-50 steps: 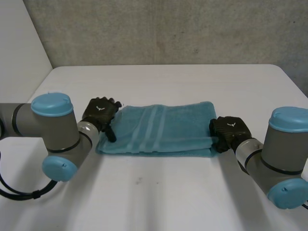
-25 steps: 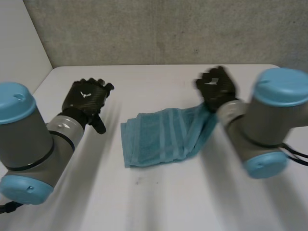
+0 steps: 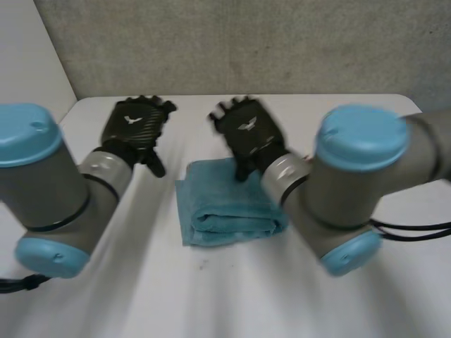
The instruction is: Fold the laundry
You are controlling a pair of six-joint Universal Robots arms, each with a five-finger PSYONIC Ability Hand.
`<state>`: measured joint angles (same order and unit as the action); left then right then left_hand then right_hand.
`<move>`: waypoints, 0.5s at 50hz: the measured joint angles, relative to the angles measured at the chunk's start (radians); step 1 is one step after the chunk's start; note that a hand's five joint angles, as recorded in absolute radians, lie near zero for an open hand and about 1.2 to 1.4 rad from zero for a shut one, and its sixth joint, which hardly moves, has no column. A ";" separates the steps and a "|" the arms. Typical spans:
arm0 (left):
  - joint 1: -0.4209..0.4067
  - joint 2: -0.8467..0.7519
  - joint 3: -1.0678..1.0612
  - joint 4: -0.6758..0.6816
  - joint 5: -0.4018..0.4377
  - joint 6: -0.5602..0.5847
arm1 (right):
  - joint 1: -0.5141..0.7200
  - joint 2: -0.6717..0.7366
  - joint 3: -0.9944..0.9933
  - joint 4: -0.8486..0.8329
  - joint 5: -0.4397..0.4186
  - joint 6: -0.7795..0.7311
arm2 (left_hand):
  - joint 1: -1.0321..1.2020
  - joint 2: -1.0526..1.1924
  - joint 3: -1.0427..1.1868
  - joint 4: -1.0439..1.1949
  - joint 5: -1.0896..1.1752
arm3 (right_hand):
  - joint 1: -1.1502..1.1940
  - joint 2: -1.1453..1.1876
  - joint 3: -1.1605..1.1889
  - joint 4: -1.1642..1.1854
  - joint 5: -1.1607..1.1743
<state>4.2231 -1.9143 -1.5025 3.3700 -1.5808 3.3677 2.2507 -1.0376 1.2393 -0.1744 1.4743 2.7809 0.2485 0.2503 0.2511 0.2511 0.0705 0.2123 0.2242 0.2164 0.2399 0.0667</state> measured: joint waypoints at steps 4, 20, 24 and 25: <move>-0.056 -0.076 0.086 -0.003 0.001 -0.027 | -0.077 -0.034 0.008 0.046 0.001 0.187 | 0.003 0.002 0.002 0.002 0.002 | 0.000 0.000 0.000 0.000 0.000; -0.142 -0.366 0.264 -0.178 -0.034 -0.120 | -0.180 0.175 -0.064 0.261 -0.112 0.309 | 0.003 0.002 0.002 0.002 0.003 | 0.000 0.000 0.000 0.000 0.000; -0.136 -0.376 0.244 -0.237 -0.073 -0.117 | -0.186 0.232 -0.106 0.319 -0.113 0.304 | 0.003 0.002 0.002 0.002 0.003 | -0.001 0.000 0.000 0.000 -0.001; -0.135 -0.374 0.239 -0.249 -0.081 -0.116 | -0.186 0.239 -0.114 0.330 -0.113 0.303 | 0.003 0.002 0.002 0.002 0.003 | -0.001 0.000 0.000 0.000 -0.001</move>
<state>4.0883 -2.2887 -1.2639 3.1212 -1.6621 3.2521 2.0647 -0.7981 1.1251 0.1555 1.3614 3.0835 0.2517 0.2522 0.2531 0.2530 0.0737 0.2110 0.2242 0.2164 0.2399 0.0653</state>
